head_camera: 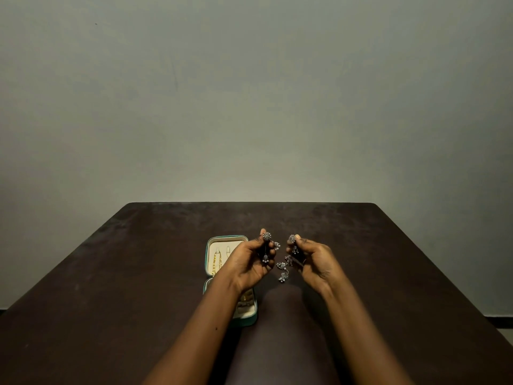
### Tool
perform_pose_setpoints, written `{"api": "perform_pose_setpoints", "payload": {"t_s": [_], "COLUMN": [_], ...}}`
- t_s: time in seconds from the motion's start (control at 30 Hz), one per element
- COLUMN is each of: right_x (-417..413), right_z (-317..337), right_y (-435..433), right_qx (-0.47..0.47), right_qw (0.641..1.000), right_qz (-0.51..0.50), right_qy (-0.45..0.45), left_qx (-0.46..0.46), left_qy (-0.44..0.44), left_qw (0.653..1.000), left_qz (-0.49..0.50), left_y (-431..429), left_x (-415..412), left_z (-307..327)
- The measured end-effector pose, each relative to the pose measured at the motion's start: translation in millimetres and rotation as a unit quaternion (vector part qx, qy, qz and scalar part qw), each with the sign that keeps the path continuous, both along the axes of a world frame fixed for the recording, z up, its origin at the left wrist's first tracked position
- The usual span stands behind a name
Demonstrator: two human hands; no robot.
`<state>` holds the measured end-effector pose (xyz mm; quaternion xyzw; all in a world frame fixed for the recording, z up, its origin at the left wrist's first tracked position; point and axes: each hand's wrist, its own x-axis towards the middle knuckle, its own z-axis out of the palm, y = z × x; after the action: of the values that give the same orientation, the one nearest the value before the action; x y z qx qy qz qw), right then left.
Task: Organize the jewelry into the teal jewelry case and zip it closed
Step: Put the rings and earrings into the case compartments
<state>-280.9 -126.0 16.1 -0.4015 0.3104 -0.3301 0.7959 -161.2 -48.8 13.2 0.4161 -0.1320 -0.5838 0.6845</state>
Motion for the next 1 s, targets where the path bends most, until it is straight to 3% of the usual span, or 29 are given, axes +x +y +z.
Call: {"api": "perform_pose_setpoints", "payload": {"t_s": [0.27,0.33,0.43,0.53,0.7,0.83,1.0], "right_x": [-6,-7,-11,-14,-16,-14,-4], "right_z": [-10,-13,-24,-42,-61,-61,-65], "right_y": [-9,-12,-17,-25,-31,-30,-30], "right_qx": [0.042,0.017,-0.095,-0.175,-0.303,-0.389,-0.440], "right_qw": [0.998,1.000,0.991,0.964,0.896,0.838,0.801], "right_qz": [0.017,0.002,-0.049,-0.081,-0.110,-0.096,-0.065], "right_qy": [-0.036,-0.018,0.086,0.181,0.306,0.369,0.401], "left_qx": [0.015,0.024,0.029,0.027,0.083,0.104,0.132], "left_qy": [-0.011,-0.055,-0.143,-0.245,-0.432,-0.458,-0.471], "left_qw": [1.000,0.998,0.989,0.969,0.898,0.881,0.870], "left_qz": [-0.016,-0.007,0.026,0.026,0.028,0.061,0.064], "left_y": [-3,-5,-11,-16,-25,-28,-30], "left_x": [1,0,-1,-2,5,10,19], "left_z": [-3,-4,-7,-8,-19,-29,-41]}}
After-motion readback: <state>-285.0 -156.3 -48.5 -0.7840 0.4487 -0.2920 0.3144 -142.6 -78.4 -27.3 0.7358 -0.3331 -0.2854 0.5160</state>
